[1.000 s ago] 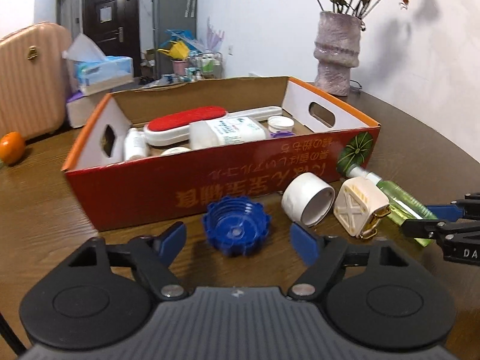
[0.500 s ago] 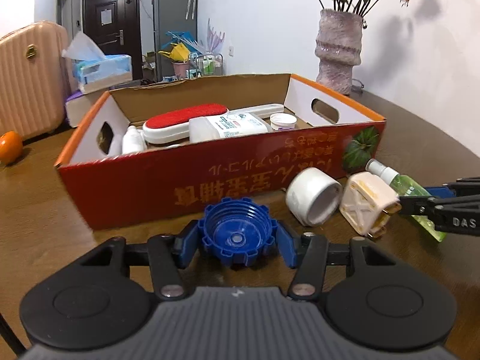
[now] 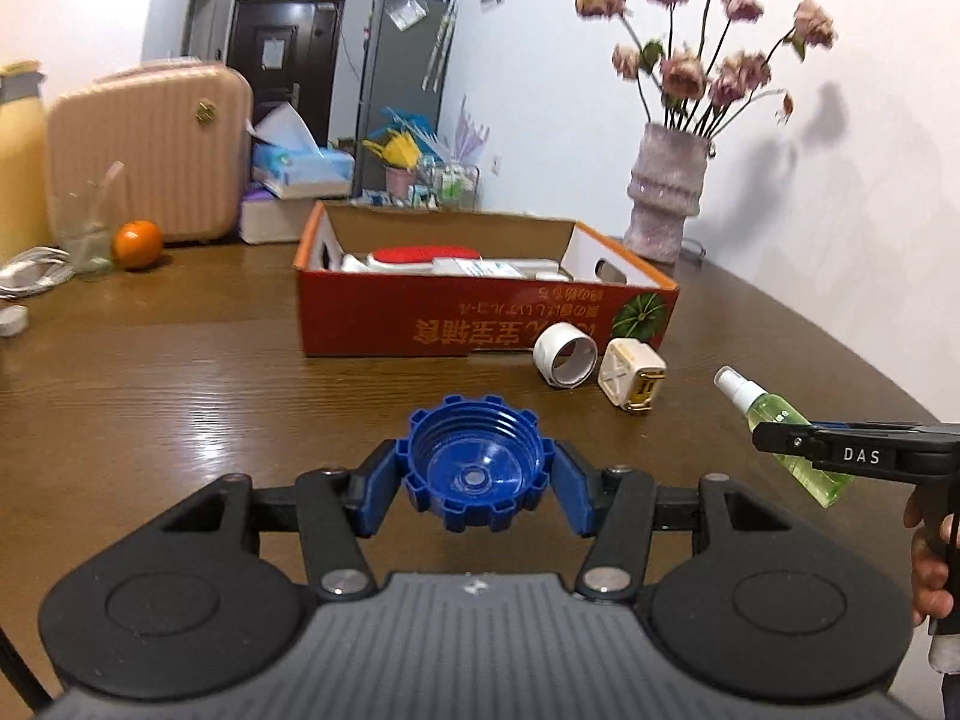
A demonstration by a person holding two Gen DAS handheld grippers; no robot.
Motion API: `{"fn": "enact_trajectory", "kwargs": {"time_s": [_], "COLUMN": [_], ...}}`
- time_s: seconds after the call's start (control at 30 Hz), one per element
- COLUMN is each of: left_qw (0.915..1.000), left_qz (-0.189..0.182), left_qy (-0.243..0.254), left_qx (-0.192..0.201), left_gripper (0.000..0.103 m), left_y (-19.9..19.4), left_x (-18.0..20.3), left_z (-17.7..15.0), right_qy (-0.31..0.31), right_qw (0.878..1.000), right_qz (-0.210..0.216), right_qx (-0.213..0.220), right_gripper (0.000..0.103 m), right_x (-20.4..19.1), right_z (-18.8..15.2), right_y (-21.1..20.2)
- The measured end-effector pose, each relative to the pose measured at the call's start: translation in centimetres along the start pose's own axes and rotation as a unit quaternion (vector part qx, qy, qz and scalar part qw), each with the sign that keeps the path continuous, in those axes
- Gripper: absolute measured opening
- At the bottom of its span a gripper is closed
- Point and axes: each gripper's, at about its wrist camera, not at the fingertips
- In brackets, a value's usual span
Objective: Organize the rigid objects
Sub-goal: 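Carry the green spray bottle and blue cap over the box with both grippers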
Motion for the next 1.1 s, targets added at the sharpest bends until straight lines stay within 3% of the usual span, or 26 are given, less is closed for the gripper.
{"fn": "enact_trajectory", "kwargs": {"time_s": [0.33, 0.6, 0.9, 1.1], "left_qw": [0.9982, 0.9947, 0.9947, 0.9949], "left_qz": [0.016, 0.012, 0.009, 0.006], "left_qy": [-0.006, -0.005, -0.015, 0.002], "left_qx": [0.057, 0.102, 0.101, 0.101], "left_gripper": [0.055, 0.055, 0.055, 0.055], "left_y": [-9.6, -13.8, -13.2, -8.8], "left_x": [-0.2, 0.3, -0.3, -1.5], "left_z": [-0.1, 0.2, 0.1, 2.5], "right_qy": [-0.015, -0.028, -0.027, -0.034], "right_qw": [0.998, 0.994, 0.993, 0.993], "right_qz": [0.023, 0.034, 0.039, 0.036], "right_qx": [0.065, 0.102, 0.106, 0.107], "right_gripper": [0.030, 0.030, 0.030, 0.030], "right_x": [-3.9, -5.8, -6.4, -6.1], "right_z": [0.5, 0.7, 0.8, 2.3], "right_y": [-9.9, -15.2, -15.5, -12.6]}}
Point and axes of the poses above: each gripper's, at about its wrist camera, not at the fingertips, and y roughly the way its jaws point, x to its right, z to its top, and after that the axes turned 12 degrees about x, right-handed
